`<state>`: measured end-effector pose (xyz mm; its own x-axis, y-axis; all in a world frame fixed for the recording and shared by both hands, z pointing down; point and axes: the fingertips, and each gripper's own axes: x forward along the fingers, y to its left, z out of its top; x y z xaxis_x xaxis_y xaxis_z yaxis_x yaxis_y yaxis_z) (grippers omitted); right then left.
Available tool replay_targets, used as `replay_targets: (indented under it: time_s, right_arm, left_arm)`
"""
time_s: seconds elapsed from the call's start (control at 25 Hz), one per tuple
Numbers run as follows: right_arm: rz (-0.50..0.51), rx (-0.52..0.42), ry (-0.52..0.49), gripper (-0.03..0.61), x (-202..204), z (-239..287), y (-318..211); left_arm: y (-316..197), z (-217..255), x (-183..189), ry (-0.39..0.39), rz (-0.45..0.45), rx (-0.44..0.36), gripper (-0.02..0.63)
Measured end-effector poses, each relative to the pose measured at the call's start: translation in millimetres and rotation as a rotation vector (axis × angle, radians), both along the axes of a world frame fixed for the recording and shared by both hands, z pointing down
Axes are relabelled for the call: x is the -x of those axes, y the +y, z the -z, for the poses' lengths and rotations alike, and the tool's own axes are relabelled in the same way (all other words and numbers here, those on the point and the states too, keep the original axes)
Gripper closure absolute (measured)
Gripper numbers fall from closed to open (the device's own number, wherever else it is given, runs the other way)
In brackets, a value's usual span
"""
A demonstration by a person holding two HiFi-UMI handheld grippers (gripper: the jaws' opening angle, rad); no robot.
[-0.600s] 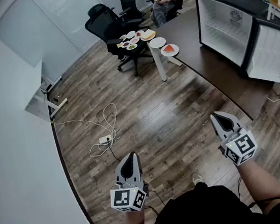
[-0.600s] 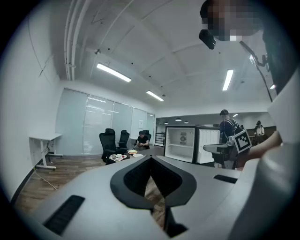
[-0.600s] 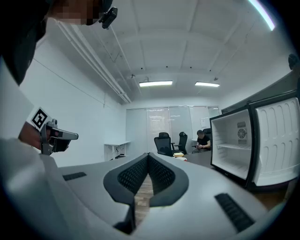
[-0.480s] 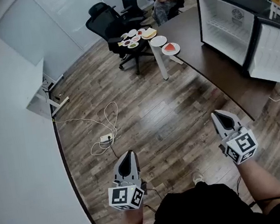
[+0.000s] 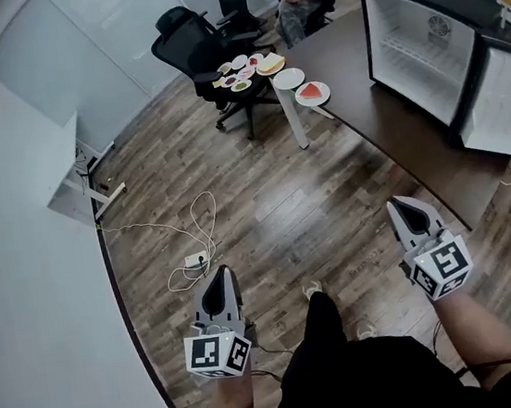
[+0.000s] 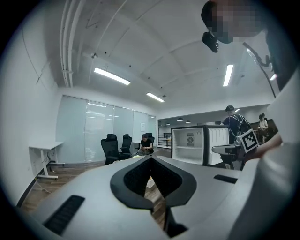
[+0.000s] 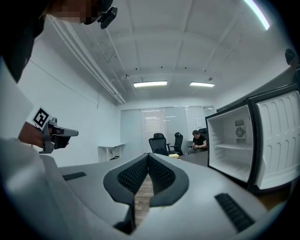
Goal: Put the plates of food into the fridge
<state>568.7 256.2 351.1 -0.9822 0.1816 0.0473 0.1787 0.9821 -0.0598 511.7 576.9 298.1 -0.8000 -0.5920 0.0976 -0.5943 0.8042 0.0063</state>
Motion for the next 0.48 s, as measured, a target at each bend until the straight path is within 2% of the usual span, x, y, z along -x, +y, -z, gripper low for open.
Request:
replay_targets:
  time_s: [0.08, 0.32, 0.48]
  right_arm:
    - [-0.014, -0.018, -0.003, 0.574, 16.3, -0.9, -3.4]
    - [-0.032, -0.032, 0.03, 0.574, 73.5, -11.3, 1.4]
    - [-0.041, -0.065, 0.057, 0.574, 130.2, -14.2, 6.3]
  left_arm:
    - [-2.4, -0.9, 26.6, -0.031, -0.02, 0.013, 0.609]
    - [4.7, -3.7, 116.6, -0.056, -0.043, -0.013, 0.609]
    - [16.6, -11.5, 176.9, -0.042, -0.029, -0.025, 0.609]
